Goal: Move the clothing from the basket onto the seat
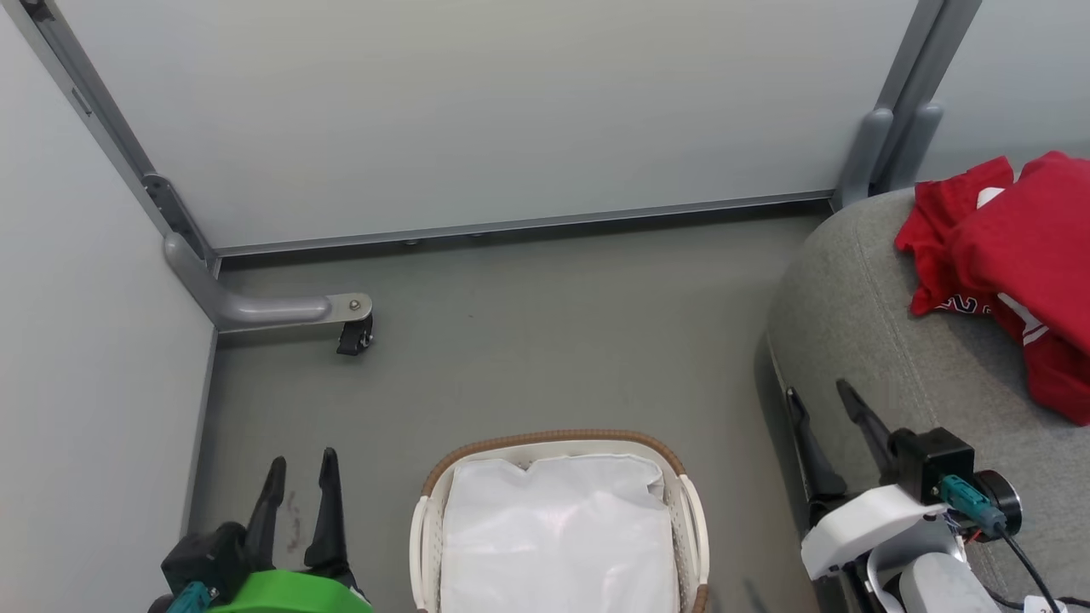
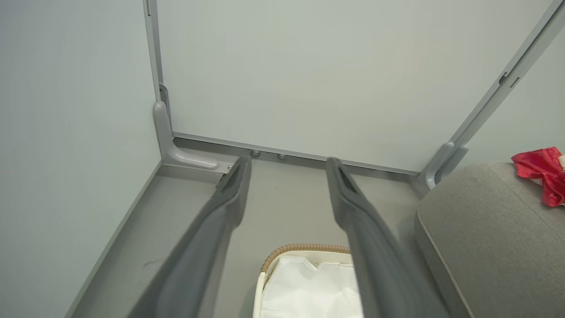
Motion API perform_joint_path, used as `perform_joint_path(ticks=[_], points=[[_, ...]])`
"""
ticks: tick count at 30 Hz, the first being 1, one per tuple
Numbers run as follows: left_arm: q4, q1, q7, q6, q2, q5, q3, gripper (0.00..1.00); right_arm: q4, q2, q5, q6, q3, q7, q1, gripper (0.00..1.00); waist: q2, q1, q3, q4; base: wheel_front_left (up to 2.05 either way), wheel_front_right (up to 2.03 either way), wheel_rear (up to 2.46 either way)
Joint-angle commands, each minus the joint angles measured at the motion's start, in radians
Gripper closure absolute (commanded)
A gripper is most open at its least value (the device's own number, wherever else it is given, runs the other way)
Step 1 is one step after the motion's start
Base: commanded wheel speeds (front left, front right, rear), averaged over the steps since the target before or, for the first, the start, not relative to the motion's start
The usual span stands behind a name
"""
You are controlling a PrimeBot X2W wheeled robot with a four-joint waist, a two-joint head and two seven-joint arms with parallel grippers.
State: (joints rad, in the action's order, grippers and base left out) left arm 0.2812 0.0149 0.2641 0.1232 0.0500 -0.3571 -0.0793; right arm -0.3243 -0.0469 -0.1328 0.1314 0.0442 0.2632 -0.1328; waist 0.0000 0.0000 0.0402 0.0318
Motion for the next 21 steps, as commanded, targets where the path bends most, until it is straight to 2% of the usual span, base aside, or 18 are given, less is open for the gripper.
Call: perform_joint_path(ticks=[1, 3, 21], points=[[0.007, 0.001, -0.001, 0.0, 0.0, -0.003, -0.001, 1.0, -0.008, 0.001, -0.002, 0.0, -0.001, -0.001, 0.002, 1.0, 0.0, 0.0, 0.0, 0.0, 0.0, 0.0, 0.0], [0.021, 0.001, -0.002, 0.0, -0.001, -0.011, -0.001, 1.0, -0.023, 0.004, -0.011, 0.0, -0.002, -0.004, 0.008, 1.0, 0.0, 0.0, 0.0, 0.0, 0.0, 0.0, 0.0], [0.009, -0.031, -0.079, 0.002, 0.01, -0.311, 0.032, 1.0, 0.003, 0.002, -0.351, 0.0, -0.038, -0.09, 0.011, 1.0, 0.0, 0.0, -0.005, -0.005, 0.0, 0.0, 0.0]])
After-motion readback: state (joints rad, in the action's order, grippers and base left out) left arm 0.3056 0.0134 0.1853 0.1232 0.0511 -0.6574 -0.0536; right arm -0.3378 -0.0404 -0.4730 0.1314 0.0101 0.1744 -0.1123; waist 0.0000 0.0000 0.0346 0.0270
